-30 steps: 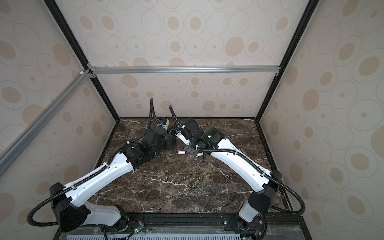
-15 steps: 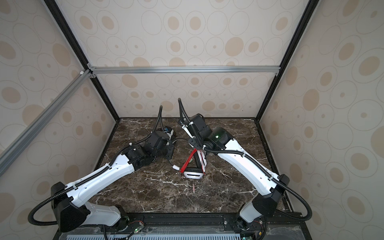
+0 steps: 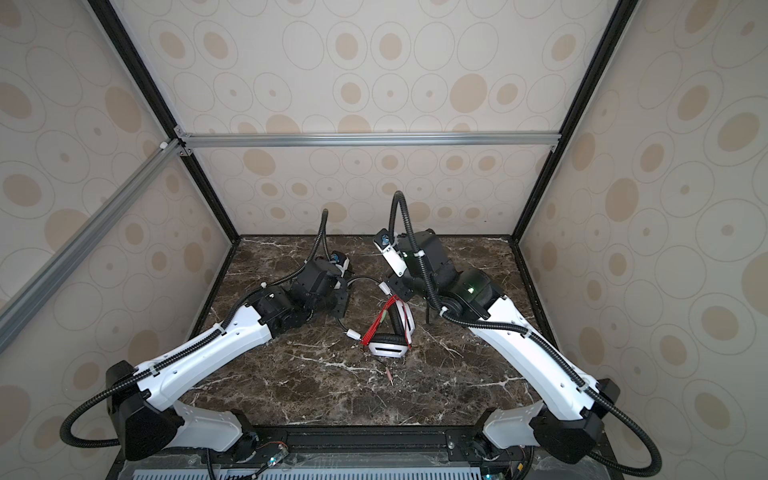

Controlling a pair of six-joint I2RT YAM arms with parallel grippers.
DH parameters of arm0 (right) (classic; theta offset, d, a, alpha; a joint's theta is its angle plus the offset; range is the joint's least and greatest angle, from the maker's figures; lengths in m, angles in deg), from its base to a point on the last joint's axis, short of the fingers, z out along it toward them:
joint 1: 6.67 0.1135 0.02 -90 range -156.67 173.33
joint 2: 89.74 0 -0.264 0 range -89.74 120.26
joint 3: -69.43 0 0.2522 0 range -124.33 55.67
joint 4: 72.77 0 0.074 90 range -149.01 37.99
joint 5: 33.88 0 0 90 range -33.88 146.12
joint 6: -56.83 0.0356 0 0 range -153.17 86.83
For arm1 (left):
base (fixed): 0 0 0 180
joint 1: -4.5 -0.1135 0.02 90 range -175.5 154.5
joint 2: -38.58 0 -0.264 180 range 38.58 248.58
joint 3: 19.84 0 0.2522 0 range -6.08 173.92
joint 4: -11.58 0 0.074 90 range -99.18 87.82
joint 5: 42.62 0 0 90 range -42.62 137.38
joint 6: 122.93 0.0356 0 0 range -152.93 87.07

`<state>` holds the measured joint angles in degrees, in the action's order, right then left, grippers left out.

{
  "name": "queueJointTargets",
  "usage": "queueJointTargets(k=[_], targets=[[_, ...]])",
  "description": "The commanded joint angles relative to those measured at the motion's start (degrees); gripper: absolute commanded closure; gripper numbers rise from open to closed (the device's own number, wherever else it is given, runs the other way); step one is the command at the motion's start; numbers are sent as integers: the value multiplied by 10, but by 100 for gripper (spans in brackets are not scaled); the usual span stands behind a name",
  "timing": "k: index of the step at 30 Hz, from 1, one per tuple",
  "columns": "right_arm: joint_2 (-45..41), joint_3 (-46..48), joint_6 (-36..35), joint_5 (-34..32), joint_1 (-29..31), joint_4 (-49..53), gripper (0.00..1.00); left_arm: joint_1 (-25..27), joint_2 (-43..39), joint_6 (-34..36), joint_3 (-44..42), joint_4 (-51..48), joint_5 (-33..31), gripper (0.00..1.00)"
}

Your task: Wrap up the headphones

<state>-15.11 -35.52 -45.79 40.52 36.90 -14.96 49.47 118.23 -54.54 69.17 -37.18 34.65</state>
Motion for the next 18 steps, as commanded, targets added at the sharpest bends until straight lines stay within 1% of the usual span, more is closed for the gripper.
queueJointTargets(k=[1, 4, 6, 9, 14, 18], targets=[[-52, 47, 33, 80, -18, -25, 54, -9, -2, -20, 57, 13, 12, 100], [-99, 89, 18, 136, -21, -31, 53, -20, 2, -23, 72, -3, 9, 100], [-138, 117, 10, 157, -21, -45, 52, -31, 7, -29, 85, -17, 10, 100], [-183, 152, 12, 173, -21, -64, 45, -48, 11, -40, 96, -29, 15, 100], [-203, 181, 26, 240, -21, -35, 41, -76, 2, -56, 95, -19, 37, 100], [-208, 213, 56, 300, -20, -48, 29, -100, -9, -68, 91, -4, 62, 100]])
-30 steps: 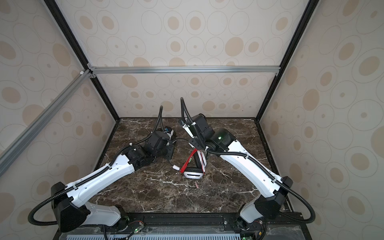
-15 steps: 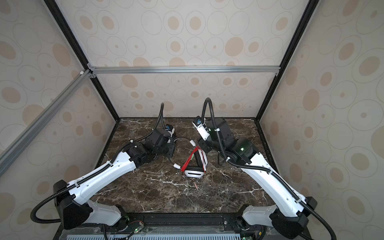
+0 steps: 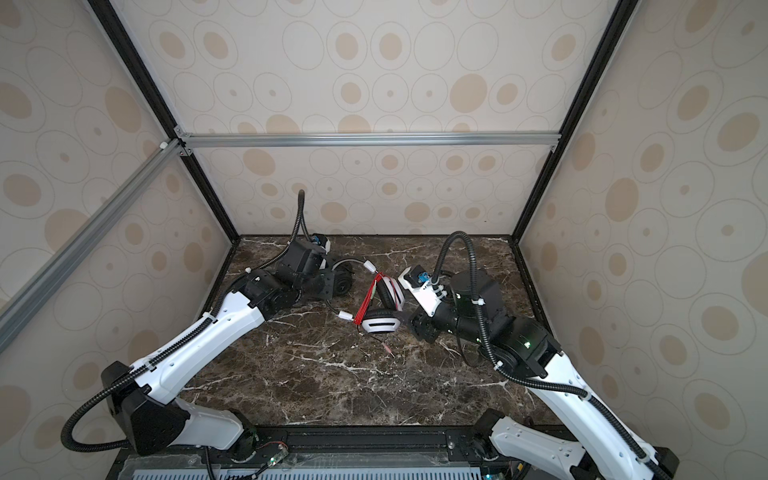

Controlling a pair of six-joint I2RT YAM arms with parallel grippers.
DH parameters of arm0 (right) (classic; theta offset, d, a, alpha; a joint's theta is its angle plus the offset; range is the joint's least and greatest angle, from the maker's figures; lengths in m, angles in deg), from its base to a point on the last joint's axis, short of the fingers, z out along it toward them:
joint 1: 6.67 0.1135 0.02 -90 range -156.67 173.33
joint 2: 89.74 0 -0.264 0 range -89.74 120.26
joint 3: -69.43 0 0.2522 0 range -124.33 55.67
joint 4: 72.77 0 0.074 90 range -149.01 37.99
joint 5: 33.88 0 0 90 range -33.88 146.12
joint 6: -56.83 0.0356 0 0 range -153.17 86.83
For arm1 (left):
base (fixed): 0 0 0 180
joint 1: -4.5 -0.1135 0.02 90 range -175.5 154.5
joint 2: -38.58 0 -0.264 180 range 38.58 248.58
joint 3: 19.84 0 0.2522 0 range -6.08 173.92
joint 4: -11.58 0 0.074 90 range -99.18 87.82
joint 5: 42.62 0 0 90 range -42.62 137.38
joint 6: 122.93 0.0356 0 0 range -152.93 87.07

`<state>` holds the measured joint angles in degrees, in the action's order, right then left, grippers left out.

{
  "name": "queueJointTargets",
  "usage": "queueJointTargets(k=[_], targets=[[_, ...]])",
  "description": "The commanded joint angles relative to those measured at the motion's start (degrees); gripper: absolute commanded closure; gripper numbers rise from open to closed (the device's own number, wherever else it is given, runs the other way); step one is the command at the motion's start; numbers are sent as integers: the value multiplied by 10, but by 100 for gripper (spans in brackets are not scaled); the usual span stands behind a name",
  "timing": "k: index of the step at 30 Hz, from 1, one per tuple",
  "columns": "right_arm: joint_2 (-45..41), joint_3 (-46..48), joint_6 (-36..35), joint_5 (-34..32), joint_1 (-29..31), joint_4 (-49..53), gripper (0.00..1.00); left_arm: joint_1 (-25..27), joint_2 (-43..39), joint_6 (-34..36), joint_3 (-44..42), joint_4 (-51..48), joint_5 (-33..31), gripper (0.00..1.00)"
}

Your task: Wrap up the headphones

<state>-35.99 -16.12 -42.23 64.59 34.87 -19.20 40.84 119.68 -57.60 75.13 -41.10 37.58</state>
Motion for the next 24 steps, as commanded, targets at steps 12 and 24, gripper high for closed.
queueJointTargets(k=[12, 24], targets=[[-17, 149, 88, 114, 0, -91, 27, -56, -45, -55, 29, 44, 56, 100], [12, 262, 136, 74, -1, -242, 33, -64, -51, -63, 30, 62, 79, 100]])
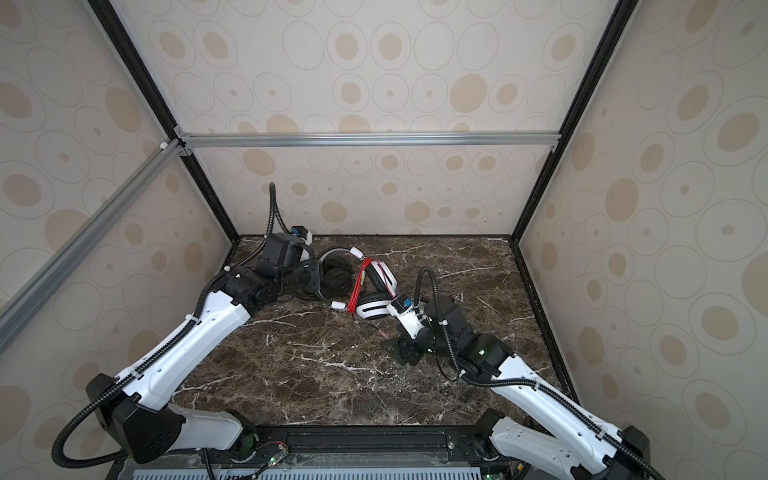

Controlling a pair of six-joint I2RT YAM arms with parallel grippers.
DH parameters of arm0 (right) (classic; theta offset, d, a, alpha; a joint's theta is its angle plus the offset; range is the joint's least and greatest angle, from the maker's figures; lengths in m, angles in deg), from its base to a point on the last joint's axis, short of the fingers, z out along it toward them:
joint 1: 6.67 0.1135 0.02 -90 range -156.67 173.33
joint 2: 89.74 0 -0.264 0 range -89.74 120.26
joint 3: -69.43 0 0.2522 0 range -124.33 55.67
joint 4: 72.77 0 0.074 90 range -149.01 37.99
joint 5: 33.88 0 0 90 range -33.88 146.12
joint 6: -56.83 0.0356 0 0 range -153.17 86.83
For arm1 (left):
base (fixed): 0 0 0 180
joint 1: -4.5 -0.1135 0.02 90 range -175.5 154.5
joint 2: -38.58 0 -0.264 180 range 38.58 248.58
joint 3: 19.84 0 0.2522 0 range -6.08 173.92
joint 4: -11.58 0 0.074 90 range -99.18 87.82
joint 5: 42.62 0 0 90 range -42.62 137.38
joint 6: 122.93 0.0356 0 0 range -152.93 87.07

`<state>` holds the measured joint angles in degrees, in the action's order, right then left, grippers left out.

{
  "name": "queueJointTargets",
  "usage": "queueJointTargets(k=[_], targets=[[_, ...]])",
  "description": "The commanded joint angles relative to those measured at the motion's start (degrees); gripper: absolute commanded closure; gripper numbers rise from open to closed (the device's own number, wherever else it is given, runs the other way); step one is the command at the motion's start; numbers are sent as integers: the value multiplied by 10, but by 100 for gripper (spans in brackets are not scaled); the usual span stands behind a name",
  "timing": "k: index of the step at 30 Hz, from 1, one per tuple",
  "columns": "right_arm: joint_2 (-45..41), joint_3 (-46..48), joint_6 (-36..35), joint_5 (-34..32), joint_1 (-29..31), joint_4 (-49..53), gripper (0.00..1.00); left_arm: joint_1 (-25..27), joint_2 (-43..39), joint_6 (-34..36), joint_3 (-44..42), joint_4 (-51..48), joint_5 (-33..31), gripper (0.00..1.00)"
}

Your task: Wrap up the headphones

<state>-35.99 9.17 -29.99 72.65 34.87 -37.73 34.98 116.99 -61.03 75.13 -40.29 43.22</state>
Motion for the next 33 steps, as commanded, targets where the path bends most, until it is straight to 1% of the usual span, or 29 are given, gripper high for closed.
queueJointTargets(k=[1, 10, 16, 21, 33], targets=[[20, 8, 15, -5, -1, -62, 34, -6, -25, -28, 30, 55, 25, 100], [57, 32, 25, -5, -8, -107, 42, -8, -33, -31, 26, 63, 33, 100], [63, 44, 38, -3, -12, -132, 47, -9, -32, -35, 25, 68, 37, 100], [84, 44, 36, 2, -14, -135, 48, -9, -34, -34, 25, 67, 37, 100], [102, 53, 40, 25, -14, -159, 47, -12, -37, -42, 22, 73, 41, 100]])
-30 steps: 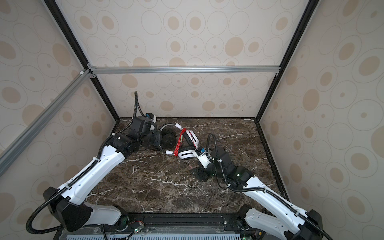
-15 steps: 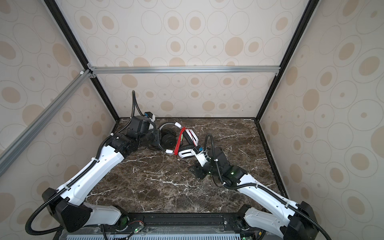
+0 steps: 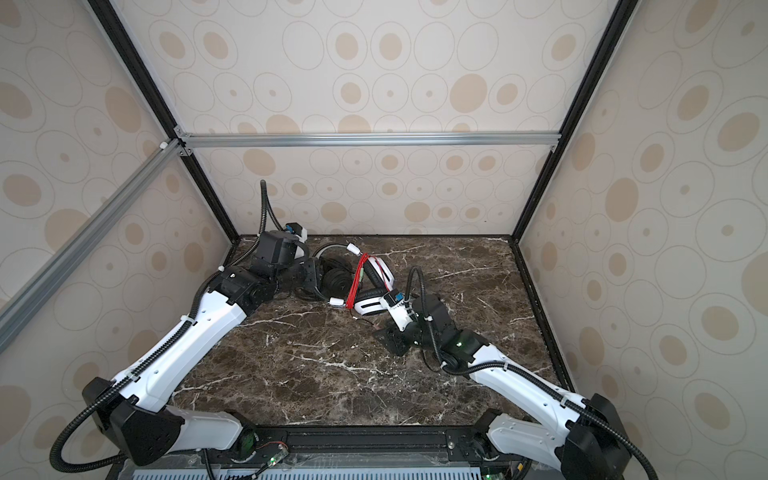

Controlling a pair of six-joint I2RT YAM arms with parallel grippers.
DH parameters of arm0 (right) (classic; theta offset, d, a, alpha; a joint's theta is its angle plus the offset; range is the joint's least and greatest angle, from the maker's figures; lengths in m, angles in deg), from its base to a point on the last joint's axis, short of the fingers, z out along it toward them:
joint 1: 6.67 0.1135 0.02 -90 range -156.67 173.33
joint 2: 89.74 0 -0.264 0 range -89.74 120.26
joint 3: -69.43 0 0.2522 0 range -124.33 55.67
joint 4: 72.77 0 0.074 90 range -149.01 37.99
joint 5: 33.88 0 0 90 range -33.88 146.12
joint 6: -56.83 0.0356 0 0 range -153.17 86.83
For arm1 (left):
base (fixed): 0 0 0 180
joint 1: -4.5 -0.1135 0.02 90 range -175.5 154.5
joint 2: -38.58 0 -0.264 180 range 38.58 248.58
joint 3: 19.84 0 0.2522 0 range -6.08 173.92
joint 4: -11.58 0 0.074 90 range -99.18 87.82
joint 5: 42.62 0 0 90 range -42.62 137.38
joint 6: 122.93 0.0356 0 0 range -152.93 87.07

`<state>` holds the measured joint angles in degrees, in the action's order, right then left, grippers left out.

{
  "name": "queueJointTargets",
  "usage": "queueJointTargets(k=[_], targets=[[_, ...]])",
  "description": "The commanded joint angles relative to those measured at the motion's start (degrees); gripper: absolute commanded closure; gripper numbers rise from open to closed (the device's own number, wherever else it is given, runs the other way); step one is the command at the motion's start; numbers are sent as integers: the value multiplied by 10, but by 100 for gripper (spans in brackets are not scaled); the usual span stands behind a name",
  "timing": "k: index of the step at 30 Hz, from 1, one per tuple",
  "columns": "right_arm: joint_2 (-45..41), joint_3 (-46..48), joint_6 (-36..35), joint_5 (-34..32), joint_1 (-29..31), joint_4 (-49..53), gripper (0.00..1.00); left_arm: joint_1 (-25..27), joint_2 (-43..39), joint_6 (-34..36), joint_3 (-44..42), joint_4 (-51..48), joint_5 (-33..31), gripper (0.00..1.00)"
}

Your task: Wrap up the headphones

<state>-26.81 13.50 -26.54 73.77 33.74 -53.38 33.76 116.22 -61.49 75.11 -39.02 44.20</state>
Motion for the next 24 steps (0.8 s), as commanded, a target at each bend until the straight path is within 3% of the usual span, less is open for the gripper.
queueJointTargets(k=[1, 12, 24], targets=[[11, 8, 7, 17, -3, 0, 47, 0, -29, -37, 24, 59, 30, 100], [-67, 32, 22, -9, -6, -4, 45, -15, -28, -43, 20, 59, 38, 100], [-92, 63, 54, -24, -23, -47, 45, -22, -23, -45, 32, 64, 64, 100]])
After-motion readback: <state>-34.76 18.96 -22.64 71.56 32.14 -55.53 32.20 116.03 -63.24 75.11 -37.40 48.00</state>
